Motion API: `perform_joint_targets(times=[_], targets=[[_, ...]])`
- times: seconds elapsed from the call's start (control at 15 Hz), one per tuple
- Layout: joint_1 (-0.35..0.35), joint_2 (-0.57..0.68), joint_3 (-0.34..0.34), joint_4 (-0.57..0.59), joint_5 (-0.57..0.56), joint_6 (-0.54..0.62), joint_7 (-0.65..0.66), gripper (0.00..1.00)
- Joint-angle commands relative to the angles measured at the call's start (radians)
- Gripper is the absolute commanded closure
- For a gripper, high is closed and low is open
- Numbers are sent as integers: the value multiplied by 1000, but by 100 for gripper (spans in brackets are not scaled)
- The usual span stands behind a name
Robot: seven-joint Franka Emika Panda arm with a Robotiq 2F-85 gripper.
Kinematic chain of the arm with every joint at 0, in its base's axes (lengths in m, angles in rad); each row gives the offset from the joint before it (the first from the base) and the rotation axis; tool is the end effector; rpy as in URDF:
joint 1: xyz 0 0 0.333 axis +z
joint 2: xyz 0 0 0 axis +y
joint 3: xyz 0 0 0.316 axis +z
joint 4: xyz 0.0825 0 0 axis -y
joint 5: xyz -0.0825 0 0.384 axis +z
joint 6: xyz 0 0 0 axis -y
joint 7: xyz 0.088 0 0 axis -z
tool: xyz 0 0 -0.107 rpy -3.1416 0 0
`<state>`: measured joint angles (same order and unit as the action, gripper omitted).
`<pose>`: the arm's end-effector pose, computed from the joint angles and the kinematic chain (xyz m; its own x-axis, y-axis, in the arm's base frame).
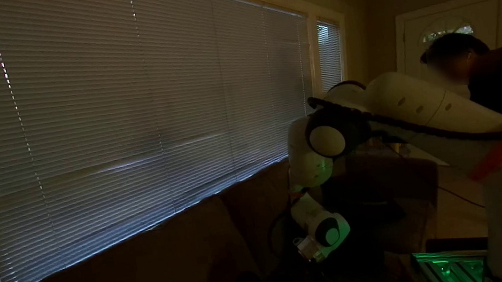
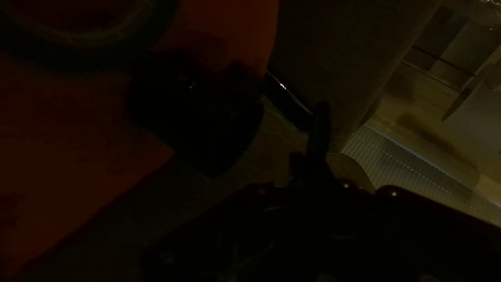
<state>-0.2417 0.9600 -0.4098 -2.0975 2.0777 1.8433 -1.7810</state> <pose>0.4045 -0.2695 -0.0227 0.6111 -0.6635 0.4316 -0.1357 -0.6250 -0.7687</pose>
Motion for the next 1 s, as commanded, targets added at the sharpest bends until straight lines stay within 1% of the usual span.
perform_joint_targets(times=[0.0,0.4,0.93], targets=[[22,-30,9,-10,13,60,-38,99],[40,-38,22,-1,19,110,-62,99],[46,-44,26,-2,29,168,-112,99]])
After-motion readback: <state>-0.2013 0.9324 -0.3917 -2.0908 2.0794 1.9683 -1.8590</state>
